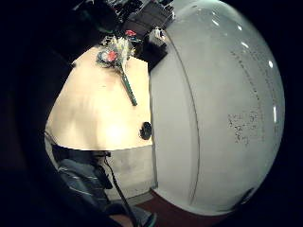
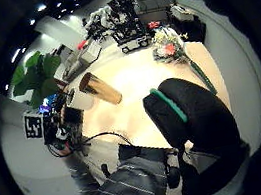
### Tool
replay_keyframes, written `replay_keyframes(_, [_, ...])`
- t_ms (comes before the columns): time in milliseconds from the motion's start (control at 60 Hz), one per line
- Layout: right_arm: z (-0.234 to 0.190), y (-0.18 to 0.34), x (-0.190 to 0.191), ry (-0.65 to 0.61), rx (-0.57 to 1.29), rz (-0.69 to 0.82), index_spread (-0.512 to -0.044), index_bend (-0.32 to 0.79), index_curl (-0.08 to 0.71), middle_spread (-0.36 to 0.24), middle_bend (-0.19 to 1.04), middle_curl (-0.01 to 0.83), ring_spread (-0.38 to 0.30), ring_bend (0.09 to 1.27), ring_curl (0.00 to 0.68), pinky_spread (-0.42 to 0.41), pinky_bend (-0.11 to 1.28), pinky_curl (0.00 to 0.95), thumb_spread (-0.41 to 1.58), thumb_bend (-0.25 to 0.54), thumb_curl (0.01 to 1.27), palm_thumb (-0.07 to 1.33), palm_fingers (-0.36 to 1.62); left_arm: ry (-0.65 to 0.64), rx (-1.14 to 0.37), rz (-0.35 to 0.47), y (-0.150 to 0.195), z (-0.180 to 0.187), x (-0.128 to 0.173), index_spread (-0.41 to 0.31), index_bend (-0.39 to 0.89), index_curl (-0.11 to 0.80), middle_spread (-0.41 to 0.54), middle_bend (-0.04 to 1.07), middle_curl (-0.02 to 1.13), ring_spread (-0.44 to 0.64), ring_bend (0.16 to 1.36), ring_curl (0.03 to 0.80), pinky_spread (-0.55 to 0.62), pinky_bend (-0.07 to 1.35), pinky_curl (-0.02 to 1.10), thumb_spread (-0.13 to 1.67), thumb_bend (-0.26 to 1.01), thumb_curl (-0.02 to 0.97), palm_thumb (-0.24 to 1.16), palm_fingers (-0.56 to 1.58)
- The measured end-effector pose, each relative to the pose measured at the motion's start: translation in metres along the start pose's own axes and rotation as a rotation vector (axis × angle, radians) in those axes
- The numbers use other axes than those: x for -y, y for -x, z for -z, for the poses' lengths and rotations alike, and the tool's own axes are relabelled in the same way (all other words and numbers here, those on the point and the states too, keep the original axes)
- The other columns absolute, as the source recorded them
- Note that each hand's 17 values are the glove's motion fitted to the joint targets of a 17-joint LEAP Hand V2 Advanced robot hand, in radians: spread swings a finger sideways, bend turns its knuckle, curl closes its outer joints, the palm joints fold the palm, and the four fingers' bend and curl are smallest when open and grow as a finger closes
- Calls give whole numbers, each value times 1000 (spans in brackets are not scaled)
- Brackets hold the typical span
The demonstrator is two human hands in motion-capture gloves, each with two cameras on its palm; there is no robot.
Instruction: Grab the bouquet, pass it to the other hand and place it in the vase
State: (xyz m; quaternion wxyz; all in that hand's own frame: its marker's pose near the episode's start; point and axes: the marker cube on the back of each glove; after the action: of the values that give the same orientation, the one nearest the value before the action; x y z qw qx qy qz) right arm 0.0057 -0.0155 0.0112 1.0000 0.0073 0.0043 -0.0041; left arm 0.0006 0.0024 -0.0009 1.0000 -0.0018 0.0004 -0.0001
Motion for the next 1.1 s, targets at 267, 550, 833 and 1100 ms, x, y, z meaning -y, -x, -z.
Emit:
replay_keyframes(267, [-7,-9,4,-2,18,16,-344,120,135,-42,257,214,1,473,238,217,473,249,1031,199,130,426,450,29,34,19,-4,2,-9,-39,156,176,92,197,213,184,478,204,335,311,190,793,-26,155,24,371])
replay_keyframes(550, [2,-18,-2,27,66,-17,-362,117,178,-45,245,294,1,479,284,234,463,293,1179,115,176,456,440,69,32,14,-20,7,-7,-42,152,248,99,188,284,201,486,240,361,302,251,885,-28,229,4,352])
replay_keyframes(833, [-11,-41,10,93,57,-104,-366,101,185,-36,219,333,11,478,312,238,483,327,1205,27,204,466,401,78,27,-48,-50,3,-17,-42,155,288,94,190,325,216,484,258,374,271,282,953,-23,268,33,350])
replay_keyframes(1100, [-36,-95,60,144,136,-286,-358,38,125,38,187,339,120,569,340,259,618,373,1166,-37,212,390,291,68,106,-80,-62,-22,-15,-37,149,303,100,187,343,219,479,273,389,259,302,976,-26,281,32,339])
